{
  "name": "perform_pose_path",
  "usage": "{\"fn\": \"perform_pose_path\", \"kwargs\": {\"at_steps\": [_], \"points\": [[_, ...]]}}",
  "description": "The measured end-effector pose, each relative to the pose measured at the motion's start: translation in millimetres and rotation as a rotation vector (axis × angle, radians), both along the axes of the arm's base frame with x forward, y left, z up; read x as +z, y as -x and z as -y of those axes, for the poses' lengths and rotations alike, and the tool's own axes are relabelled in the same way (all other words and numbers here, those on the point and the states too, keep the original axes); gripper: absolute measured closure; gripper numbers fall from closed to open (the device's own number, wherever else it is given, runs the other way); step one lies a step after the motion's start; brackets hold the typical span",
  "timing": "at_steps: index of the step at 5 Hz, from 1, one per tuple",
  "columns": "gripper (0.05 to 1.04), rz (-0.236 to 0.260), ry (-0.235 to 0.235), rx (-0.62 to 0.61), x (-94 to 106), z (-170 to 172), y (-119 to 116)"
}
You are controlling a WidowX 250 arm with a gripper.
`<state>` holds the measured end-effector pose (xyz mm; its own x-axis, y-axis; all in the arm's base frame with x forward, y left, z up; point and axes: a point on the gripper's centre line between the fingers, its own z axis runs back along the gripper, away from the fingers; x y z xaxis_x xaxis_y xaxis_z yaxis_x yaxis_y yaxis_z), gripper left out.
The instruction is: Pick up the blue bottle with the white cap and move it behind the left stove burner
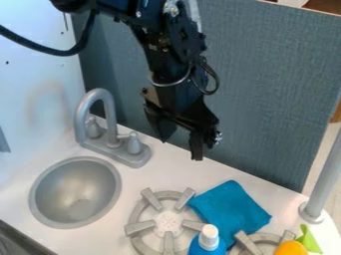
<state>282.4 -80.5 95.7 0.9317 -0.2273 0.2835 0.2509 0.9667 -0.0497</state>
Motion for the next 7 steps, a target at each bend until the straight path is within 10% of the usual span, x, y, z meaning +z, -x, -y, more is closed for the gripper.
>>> {"fn": "perform_pose_path", "kwargs": {"at_steps": [7], "points": [[0.083, -0.166, -0.116, -0.081, -98.5, 55.3, 30.4]]}}
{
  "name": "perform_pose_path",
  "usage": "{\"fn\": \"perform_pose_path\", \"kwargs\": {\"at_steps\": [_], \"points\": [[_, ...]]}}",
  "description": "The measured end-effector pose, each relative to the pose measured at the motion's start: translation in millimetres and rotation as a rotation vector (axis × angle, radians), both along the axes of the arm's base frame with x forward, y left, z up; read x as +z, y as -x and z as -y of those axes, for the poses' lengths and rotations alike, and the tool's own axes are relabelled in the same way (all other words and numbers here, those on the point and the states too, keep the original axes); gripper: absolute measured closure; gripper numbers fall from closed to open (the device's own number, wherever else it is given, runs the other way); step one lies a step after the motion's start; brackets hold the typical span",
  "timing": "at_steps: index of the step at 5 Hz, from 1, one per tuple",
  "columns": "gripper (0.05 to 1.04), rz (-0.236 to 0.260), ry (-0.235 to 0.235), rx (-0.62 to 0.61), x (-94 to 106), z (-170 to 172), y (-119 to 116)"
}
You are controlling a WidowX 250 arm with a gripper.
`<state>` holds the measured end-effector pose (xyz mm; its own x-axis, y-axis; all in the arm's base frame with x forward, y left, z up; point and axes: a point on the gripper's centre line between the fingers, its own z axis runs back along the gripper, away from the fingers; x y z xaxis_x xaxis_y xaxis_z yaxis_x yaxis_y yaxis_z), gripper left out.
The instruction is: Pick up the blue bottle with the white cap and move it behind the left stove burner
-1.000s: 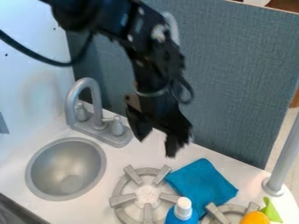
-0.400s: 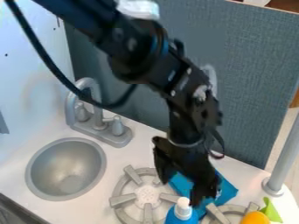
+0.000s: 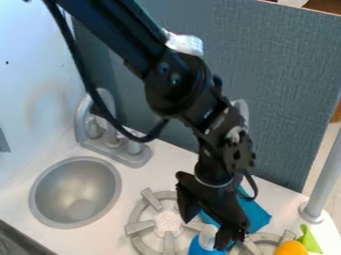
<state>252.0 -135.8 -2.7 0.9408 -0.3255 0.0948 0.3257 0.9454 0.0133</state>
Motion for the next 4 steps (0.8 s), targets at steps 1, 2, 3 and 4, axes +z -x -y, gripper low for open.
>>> {"fn": "perform_pose_path", "kwargs": {"at_steps": [1, 2, 3, 4], "points": [[0.121, 0.009, -0.001, -0.001, -8.6, 4.8, 0.0], [0.389, 0.019, 0.020, 0.014, -10.6, 8.2, -2.3], [0.585, 0.034, 0.033, 0.021, -15.3, 12.2, -8.1], [0.586, 0.035, 0.045, 0.029, -14.9, 16.4, -12.6]]}}
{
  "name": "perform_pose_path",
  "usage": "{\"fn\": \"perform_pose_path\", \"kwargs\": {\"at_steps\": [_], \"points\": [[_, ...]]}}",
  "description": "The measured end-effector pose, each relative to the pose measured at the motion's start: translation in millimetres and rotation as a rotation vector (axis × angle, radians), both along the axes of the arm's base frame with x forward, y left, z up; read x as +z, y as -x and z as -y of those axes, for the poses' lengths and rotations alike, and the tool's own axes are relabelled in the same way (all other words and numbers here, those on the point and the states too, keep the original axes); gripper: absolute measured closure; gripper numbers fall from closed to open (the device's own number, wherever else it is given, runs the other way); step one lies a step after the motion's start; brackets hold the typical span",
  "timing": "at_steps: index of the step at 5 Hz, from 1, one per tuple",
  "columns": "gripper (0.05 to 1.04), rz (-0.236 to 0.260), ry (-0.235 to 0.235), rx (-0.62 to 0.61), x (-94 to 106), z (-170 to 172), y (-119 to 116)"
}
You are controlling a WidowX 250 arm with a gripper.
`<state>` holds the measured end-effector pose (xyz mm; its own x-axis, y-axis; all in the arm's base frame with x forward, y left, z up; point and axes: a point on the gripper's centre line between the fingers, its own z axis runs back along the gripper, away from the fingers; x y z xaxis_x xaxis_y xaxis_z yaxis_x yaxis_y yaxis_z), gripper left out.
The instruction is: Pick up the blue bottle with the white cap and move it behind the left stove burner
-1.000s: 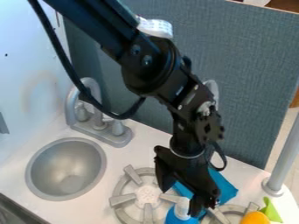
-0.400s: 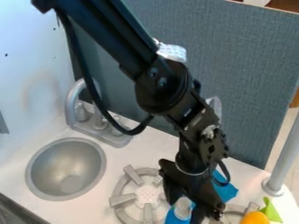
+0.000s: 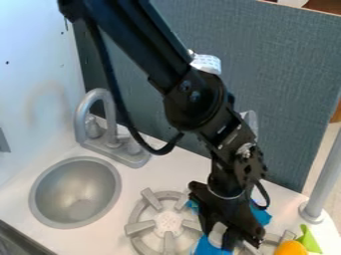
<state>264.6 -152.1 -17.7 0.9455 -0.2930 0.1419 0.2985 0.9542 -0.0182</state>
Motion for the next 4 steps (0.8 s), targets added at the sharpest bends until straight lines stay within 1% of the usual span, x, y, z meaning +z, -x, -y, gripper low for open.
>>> {"fn": "perform_pose_path", "kwargs": {"at_steps": [1, 2, 3, 4], "points": [[0.586, -0.022, 0.007, -0.017, 7.2, -0.3, 4.0], [0.586, 0.024, 0.064, 0.014, 43.8, -13.9, -14.9], [0.588, 0.037, 0.093, 0.072, 60.5, -38.7, -39.2], [0.588, 0.030, 0.089, 0.142, 60.8, -62.6, -71.0]]}}
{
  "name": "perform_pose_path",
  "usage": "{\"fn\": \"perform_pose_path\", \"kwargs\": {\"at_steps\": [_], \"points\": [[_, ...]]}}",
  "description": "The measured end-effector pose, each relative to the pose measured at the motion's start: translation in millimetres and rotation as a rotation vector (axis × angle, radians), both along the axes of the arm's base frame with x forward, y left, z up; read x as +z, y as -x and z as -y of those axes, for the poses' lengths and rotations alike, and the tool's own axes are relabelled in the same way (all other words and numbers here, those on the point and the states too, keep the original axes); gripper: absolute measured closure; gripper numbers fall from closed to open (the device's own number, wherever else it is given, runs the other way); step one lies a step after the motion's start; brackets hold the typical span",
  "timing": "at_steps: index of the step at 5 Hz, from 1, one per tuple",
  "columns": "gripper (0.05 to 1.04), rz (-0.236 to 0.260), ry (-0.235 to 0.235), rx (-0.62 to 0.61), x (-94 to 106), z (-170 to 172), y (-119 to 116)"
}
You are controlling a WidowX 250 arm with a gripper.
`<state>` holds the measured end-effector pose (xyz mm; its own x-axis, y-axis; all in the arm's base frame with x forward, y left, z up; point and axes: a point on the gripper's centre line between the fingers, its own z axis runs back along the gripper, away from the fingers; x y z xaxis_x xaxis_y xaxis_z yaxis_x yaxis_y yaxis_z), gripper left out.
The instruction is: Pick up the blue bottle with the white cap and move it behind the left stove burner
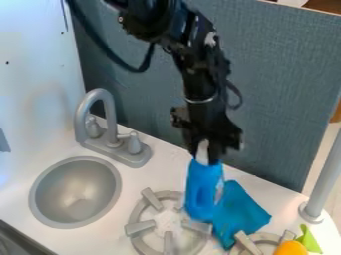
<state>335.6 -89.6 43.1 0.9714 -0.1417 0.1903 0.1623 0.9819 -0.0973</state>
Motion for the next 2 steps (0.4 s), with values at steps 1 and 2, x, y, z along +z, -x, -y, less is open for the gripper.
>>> {"fn": "perform_pose_path", "kwargs": {"at_steps": [1, 2], "points": [[0.588, -0.011, -0.023, 0.026, -10.7, -17.1, -30.7], [0.588, -0.014, -0.047, 0.055, -22.5, -33.9, -51.8]]}}
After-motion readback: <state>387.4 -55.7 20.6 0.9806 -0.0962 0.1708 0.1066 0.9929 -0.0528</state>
